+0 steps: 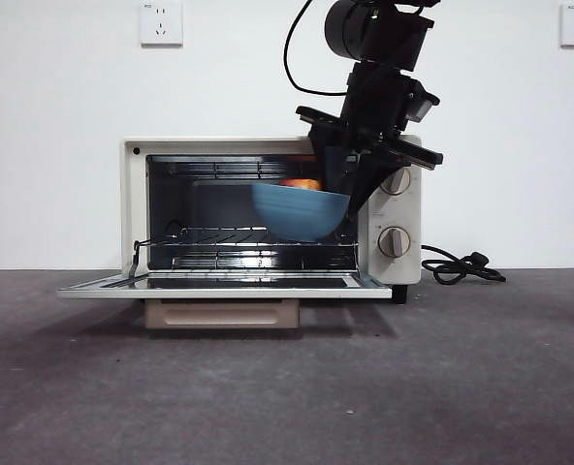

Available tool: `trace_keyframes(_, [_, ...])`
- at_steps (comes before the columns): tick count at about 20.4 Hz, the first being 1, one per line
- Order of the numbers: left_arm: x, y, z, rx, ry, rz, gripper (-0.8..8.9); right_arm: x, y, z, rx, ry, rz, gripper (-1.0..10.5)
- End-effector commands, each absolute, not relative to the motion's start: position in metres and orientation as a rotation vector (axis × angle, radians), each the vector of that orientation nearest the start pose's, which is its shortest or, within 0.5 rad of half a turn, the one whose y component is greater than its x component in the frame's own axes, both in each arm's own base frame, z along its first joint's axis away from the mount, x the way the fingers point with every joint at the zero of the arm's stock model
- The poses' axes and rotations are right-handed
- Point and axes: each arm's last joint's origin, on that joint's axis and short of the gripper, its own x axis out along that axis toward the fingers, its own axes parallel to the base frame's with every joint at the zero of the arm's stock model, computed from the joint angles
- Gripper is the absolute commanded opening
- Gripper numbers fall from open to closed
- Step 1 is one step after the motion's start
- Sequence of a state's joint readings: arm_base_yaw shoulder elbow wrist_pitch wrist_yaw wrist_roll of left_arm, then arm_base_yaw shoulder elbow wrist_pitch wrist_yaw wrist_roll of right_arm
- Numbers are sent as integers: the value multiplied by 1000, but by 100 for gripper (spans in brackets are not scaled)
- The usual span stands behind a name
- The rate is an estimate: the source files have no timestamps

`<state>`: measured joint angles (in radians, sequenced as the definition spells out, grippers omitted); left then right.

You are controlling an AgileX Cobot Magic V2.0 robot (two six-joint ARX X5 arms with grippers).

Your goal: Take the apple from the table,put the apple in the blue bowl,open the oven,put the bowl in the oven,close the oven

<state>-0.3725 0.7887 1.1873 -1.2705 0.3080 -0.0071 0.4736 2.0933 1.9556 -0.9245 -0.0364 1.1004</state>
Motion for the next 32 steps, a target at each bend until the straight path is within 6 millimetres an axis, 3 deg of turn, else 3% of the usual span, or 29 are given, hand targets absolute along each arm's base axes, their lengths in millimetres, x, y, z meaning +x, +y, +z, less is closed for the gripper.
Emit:
trace_keyframes(1, [88, -44, 368, 35, 878, -643, -5, 403, 210, 269, 723, 1153, -138, 225])
trace_keyframes(10, [88, -44, 368, 35, 884, -642, -5, 401, 208, 283, 651, 1087, -82, 220])
trace_keyframes(19, [91, -45, 368, 36, 876, -640, -5, 383, 197, 347, 501, 861, 107, 219])
trace_keyframes(27, [114, -49, 364, 105, 881, -495, -5, 328, 187, 395, 88, 798, 182, 213])
trace_keyframes(32, [134, -53, 358, 108, 912, -451, -5, 284, 173, 425, -161, 744, 122, 86])
